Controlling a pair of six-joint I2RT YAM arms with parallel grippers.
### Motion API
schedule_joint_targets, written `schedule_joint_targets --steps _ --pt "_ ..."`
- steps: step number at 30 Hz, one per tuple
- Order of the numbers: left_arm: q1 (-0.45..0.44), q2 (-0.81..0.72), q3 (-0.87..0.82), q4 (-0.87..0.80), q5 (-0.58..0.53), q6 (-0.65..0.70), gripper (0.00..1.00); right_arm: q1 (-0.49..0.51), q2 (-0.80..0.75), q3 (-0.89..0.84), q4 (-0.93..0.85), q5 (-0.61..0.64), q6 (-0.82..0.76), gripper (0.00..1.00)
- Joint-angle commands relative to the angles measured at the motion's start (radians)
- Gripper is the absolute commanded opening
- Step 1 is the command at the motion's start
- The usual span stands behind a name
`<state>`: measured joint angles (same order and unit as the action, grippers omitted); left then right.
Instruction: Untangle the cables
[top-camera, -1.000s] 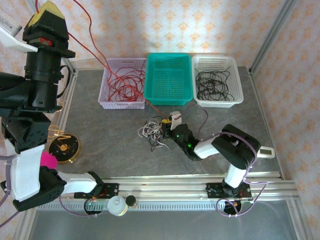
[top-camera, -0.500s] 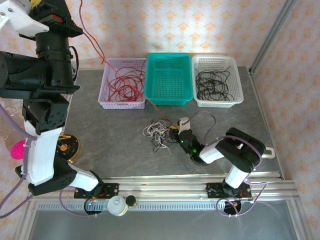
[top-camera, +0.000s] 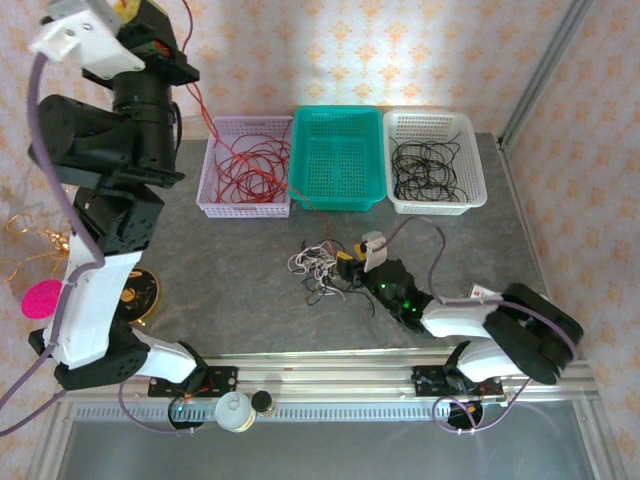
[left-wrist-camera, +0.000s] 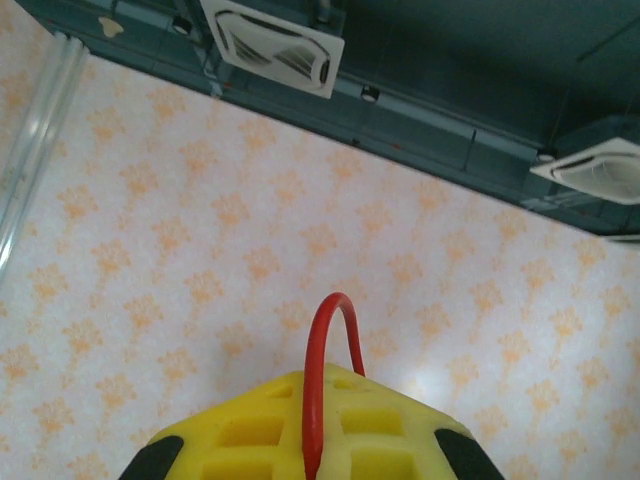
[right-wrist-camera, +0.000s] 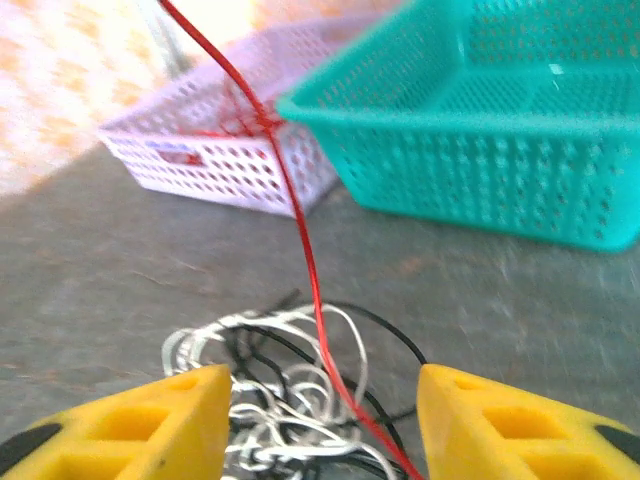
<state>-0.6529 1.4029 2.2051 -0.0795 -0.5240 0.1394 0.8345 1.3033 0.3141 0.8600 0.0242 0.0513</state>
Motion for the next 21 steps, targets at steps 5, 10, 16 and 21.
schedule_joint_targets --steps 5,10,16,21 --pt "0.003 0.013 -0.003 -0.008 0.045 -0.002 0.00 -0.002 -0.226 0.046 -0.208 -0.108 -0.134 0.56" --pt "0.004 0.043 0.007 0.029 0.033 0.023 0.00 -0.002 -0.234 0.096 -0.245 -0.136 -0.098 0.56" --pt "0.006 0.051 -0.002 0.016 0.039 0.018 0.00 -0.002 -0.164 0.219 -0.267 -0.200 -0.162 0.57" --pt "0.055 0.071 -0.053 0.119 -0.005 0.105 0.00 -0.002 -0.104 0.335 -0.374 -0.245 -0.120 0.56"
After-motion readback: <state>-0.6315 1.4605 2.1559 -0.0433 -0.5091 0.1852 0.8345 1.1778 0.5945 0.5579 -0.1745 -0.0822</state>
